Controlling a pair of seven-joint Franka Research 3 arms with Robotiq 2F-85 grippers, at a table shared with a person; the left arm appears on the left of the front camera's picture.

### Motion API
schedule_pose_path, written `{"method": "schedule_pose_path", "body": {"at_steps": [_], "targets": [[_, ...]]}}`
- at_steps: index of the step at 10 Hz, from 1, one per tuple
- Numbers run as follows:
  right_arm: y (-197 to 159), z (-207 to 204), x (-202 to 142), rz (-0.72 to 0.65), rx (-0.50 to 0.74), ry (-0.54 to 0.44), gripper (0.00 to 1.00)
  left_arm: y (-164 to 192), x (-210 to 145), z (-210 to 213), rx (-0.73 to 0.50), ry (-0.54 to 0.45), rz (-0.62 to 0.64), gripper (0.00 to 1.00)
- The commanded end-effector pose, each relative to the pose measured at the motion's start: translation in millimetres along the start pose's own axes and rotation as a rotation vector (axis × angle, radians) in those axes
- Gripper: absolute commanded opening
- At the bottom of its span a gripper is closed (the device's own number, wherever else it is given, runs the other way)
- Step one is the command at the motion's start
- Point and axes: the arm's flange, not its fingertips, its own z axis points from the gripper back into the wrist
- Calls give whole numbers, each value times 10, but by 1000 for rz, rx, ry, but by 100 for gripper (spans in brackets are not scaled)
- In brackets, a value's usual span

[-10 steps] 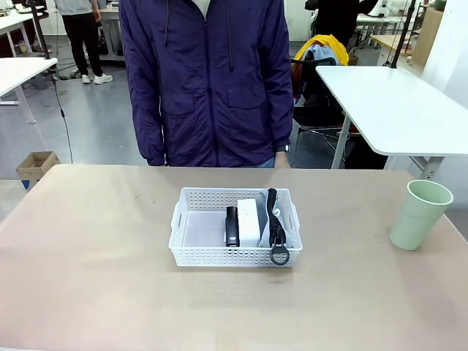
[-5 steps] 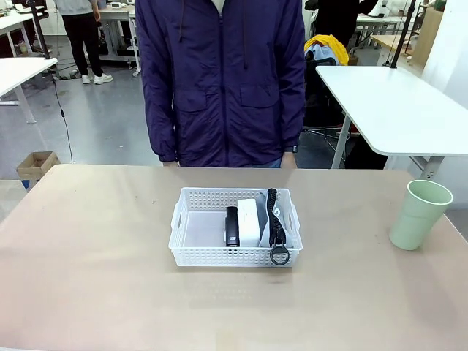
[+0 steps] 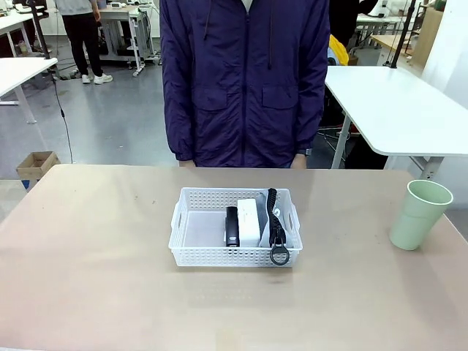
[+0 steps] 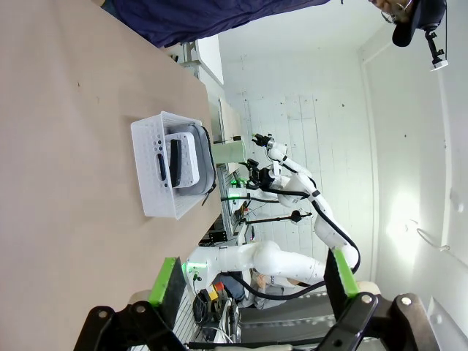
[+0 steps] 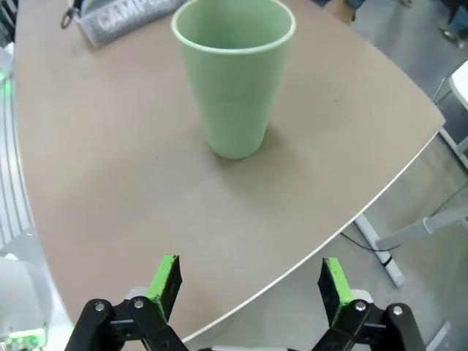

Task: Efficiently arrange items inside the basket to fit them all.
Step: Pick up the Reusable plastic cup and place it inside the Organizing basket.

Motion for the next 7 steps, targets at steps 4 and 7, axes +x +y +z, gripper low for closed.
{"method": "schedule_pose_path", "body": {"at_steps": [4, 7], "targets": [[-9, -884, -140, 122, 8, -206, 100, -31, -20, -15, 12, 4, 2, 100], [-135, -1252, -120, 130, 28, -241, 100, -31, -20, -15, 12, 4, 2, 100]]}}
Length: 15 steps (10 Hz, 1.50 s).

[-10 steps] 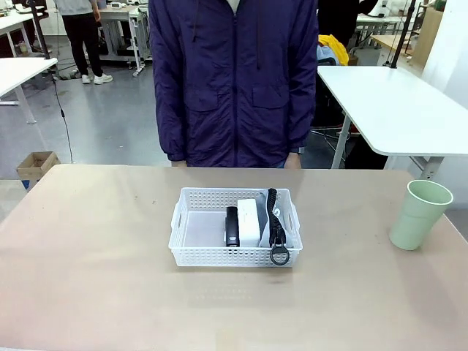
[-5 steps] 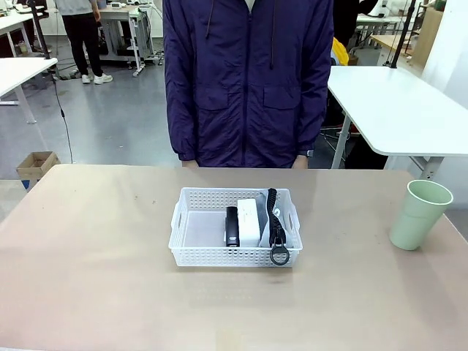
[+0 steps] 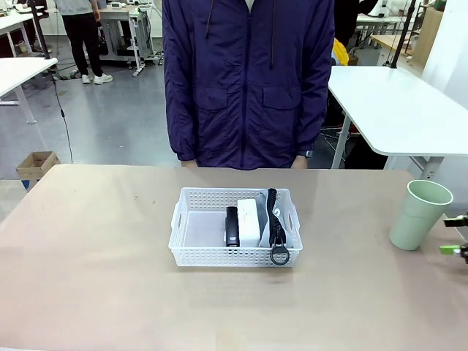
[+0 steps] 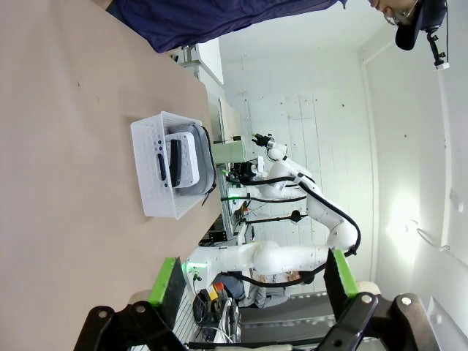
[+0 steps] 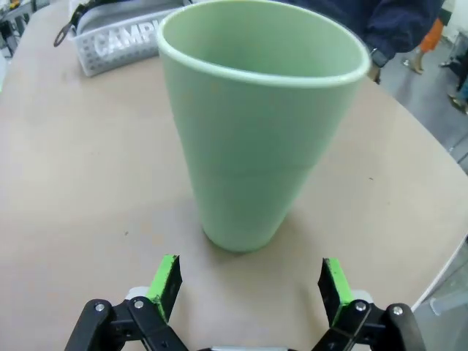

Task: Efficiently arrange items inside the basket to fit them all.
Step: Pick up the Reusable plastic cup and place it inside the Organizing basket.

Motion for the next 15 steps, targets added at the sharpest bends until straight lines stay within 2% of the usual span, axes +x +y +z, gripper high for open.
{"method": "schedule_pose_path", "body": {"at_steps": [1, 8, 12, 15], "targets": [[-169, -155, -157, 59, 2, -8, 100, -32, -20, -14, 12, 4, 1, 100], [-307, -486, -296, -7, 114, -113, 100, -32, -20, -14, 12, 4, 1, 100], [-418, -688, -229, -59, 221, -300, 100, -32, -20, -14, 12, 4, 1, 100], [-432, -649, -167, -98, 273, -430, 100, -32, -20, -14, 12, 4, 1, 100]]}}
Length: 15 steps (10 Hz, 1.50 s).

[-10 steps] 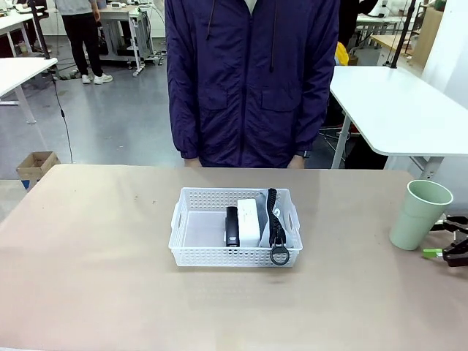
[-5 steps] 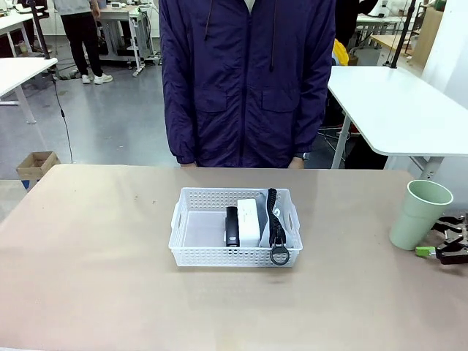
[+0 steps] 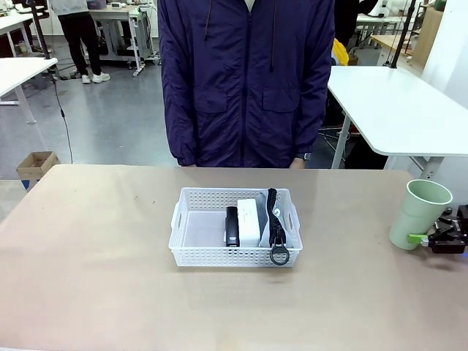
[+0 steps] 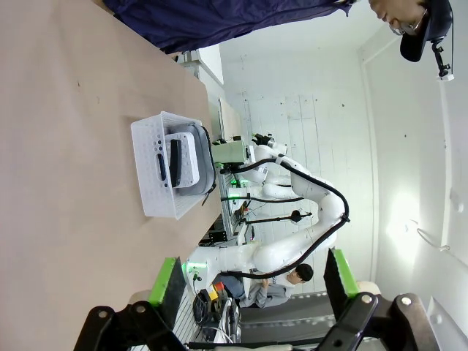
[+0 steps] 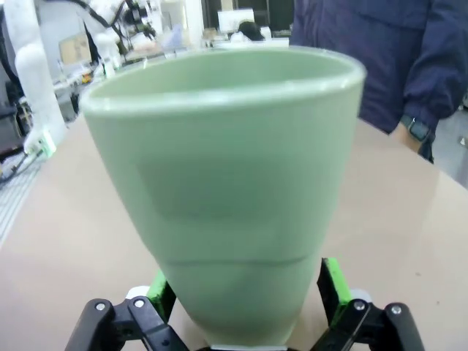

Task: Efficiently arrange items inside the basket to fit them all.
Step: Pick up the Reusable plastic cup and place it inside the Organizing basket.

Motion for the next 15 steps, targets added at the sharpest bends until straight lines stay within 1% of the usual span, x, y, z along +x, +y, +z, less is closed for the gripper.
{"method": "schedule_pose_path", "body": {"at_steps": [1, 3, 4, 7, 8, 9, 10, 11, 13, 14, 15], "targets": [[-56, 81, 50, -28, -9, -79, 100, -30, -21, -14, 12, 4, 2, 100], [-22, 58, 118, -71, 25, -123, 100, -30, -21, -14, 12, 4, 2, 100], [-15, 31, 140, -90, 14, -115, 100, -30, -21, -14, 12, 4, 2, 100], [-15, -8, 146, -96, 41, -131, 100, -30, -21, -14, 12, 4, 2, 100], [14, -7, 160, -80, 69, -133, 82, -30, -21, -14, 12, 4, 2, 100], [23, 3, 177, -87, 82, -125, 43, -30, -21, -14, 12, 4, 2, 100], [36, 8, 196, -85, 84, -115, 25, -30, -21, -14, 12, 4, 2, 100], [48, 9, 210, -82, 90, -109, 0, -30, -21, -14, 12, 4, 2, 100], [122, -5, 308, -72, 126, -84, 0, -30, -21, -14, 12, 4, 2, 100], [197, -4, 420, -90, 150, -62, 29, -30, -21, -14, 12, 4, 2, 100], [292, 9, 609, -152, 198, -23, 29, -30, -21, -14, 12, 4, 2, 100]]}}
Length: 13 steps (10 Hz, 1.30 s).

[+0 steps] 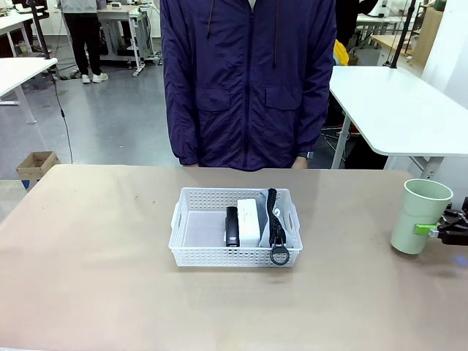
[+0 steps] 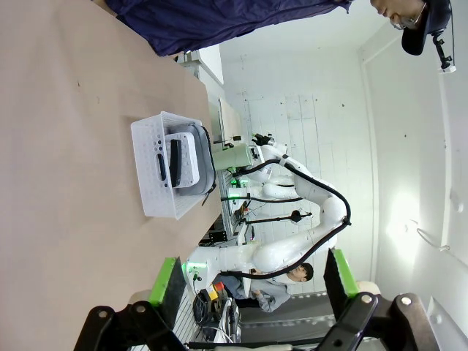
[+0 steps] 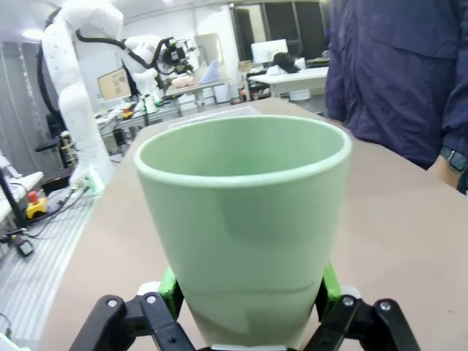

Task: Efficiently arrange items inside the basket to fit them all.
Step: Pick up the Reusable plastic cup and place it inside the Organizing basket.

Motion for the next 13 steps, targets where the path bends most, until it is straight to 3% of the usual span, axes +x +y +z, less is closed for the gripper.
{"method": "schedule_pose_path", "body": {"at_steps": [1, 2, 3, 4, 6, 8, 9, 13], "targets": [[309, -65, 502, -108, 91, 74, 0, -31, -20, -14, 12, 4, 2, 100], [475, -117, 776, -126, 90, 109, 28, -31, -20, -14, 12, 4, 2, 100], [670, -304, 1097, -221, 35, 136, 28, -31, -20, -14, 12, 4, 2, 100], [826, -511, 1331, -330, -72, 96, 28, -31, -20, -14, 12, 4, 2, 100], [1106, -884, 1518, -513, -152, 148, 28, -31, -20, -14, 12, 4, 2, 100], [1282, -1019, 1486, -678, -63, 177, 28, -31, -20, -14, 12, 4, 2, 100], [989, -756, 1522, -492, -137, 153, 28, -31, -20, -14, 12, 4, 2, 100], [989, -756, 1522, -492, -137, 153, 28, -31, -20, -14, 12, 4, 2, 100]]}}
